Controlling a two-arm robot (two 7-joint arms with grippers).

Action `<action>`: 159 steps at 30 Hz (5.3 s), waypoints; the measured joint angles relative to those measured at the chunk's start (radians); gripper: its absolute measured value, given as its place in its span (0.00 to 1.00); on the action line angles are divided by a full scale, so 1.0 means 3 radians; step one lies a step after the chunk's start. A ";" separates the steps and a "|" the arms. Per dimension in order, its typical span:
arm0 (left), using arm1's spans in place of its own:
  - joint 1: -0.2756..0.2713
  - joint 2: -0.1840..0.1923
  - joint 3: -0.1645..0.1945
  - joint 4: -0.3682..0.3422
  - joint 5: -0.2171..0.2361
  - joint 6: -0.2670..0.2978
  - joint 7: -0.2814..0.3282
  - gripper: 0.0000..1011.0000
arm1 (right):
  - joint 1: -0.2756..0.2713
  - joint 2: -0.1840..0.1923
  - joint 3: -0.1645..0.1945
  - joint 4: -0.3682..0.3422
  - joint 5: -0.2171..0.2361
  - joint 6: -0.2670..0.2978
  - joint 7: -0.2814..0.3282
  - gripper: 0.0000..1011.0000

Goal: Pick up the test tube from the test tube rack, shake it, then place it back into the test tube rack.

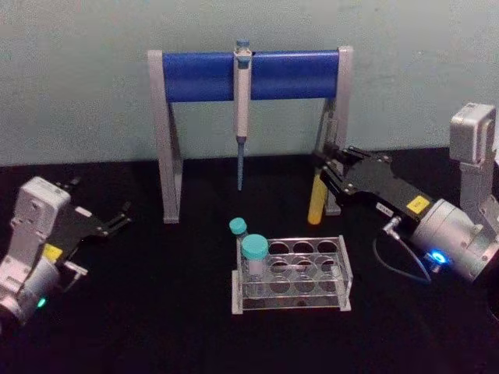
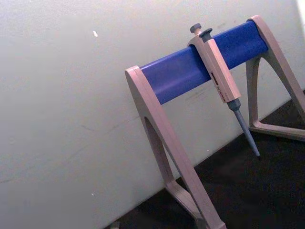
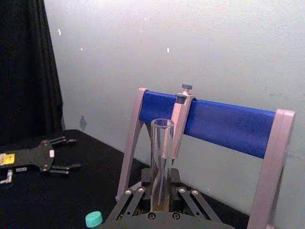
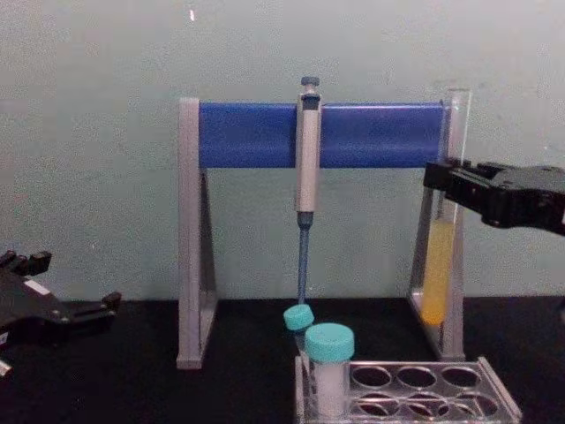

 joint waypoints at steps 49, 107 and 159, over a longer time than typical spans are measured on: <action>0.0000 0.0000 0.0000 0.0000 0.0000 0.0000 0.0000 1.00 | -0.0361 0.0162 -0.0064 -0.0460 0.0180 0.0041 0.0179 0.22; 0.0000 0.0000 0.0000 0.0000 0.0000 0.0000 0.0000 1.00 | -0.0020 -0.0048 0.0081 0.0034 0.0031 -0.0012 -0.0015 0.22; 0.0000 0.0000 0.0000 0.0000 0.0000 0.0000 0.0000 1.00 | -0.0136 -0.0029 -0.0079 0.0074 0.0031 0.0008 0.0055 0.22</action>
